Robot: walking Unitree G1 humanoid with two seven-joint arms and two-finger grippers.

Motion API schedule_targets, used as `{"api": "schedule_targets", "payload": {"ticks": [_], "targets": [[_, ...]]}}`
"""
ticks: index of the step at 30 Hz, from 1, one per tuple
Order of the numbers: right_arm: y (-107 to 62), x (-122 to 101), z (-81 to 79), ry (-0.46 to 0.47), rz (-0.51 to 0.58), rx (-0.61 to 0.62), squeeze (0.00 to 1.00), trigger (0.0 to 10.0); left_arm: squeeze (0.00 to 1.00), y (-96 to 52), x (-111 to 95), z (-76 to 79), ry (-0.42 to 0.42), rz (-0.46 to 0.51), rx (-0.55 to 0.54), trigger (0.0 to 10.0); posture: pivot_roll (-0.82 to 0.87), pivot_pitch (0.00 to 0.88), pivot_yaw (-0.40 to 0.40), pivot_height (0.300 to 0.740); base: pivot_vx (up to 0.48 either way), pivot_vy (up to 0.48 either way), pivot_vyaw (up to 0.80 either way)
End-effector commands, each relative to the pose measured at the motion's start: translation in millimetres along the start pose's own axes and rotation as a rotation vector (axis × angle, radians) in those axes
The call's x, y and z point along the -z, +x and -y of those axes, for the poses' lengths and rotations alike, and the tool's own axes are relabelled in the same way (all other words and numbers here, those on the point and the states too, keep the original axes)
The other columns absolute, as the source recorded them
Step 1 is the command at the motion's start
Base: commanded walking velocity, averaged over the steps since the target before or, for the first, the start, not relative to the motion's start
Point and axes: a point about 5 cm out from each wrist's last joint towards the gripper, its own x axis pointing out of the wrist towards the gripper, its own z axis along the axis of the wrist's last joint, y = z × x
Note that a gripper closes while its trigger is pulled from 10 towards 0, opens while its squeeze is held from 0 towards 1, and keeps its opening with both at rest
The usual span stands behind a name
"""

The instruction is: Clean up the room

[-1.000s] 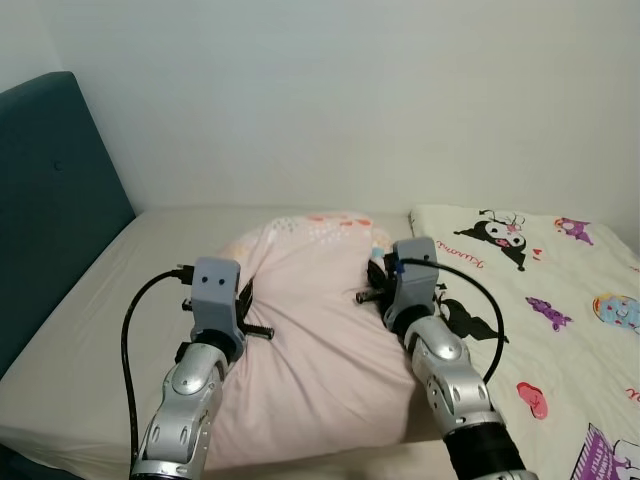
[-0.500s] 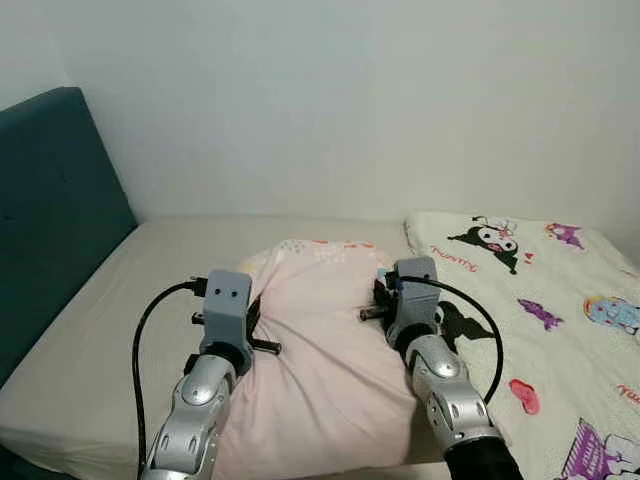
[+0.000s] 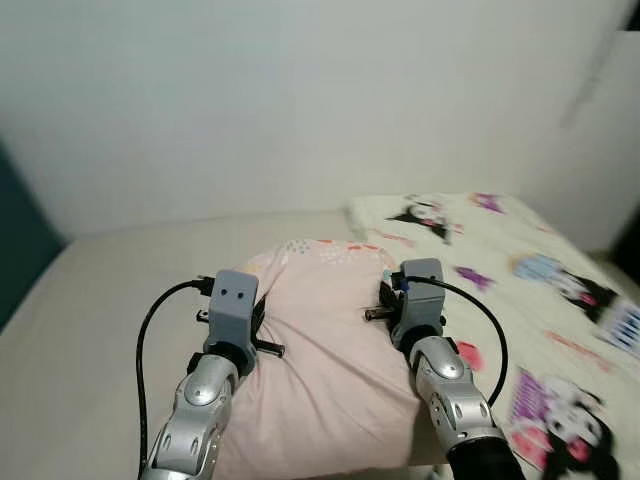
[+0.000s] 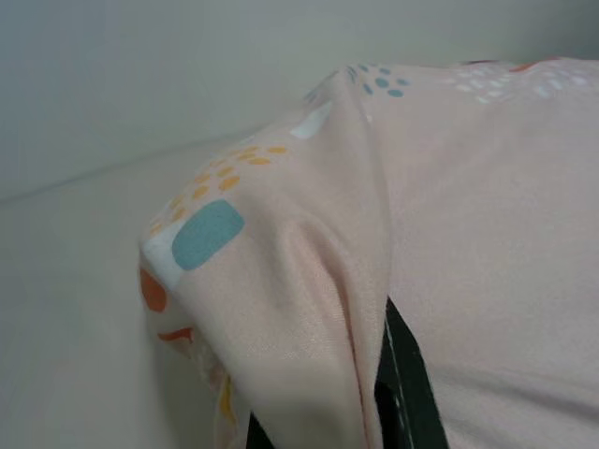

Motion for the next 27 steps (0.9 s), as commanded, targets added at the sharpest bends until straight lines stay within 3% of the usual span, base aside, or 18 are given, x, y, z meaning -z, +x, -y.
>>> {"api": "schedule_targets", "payload": {"ticks": [1, 14, 23, 27], "targets": [[0.6, -5.5, -0.1, 0.006, 0.044, 0.012, 0.0, 10.0, 0.0, 2.1, -6.7, -1.9, 0.023, 0.044, -0.009, 10.0, -0.03, 0.0, 0.012, 0.74, 0.0, 0.0, -0.8], [0.3, -1.7, 3.6, 0.015, 0.028, 0.021, 0.0, 10.0, 0.0, -0.2, -5.2, -5.5, 0.025, 0.043, -0.032, 10.0, -0.03, 0.0, 0.007, 0.74, 0.0, 0.0, -0.79], [2.9, -4.3, -1.1, -0.02, 0.033, -0.026, 0.0, 10.0, 0.0, -2.7, -4.6, -9.5, 0.028, 0.044, -0.061, 10.0, -0.03, 0.0, 0.002, 0.74, 0.0, 0.0, 0.0], [3.7, -4.4, -6.0, -0.074, 0.026, -0.076, 0.0, 10.0, 0.0, -5.1, -3.9, -11.9, 0.026, 0.046, -0.082, 10.0, -0.03, 0.0, 0.001, 0.74, 0.0, 0.0, 0.62]]}}
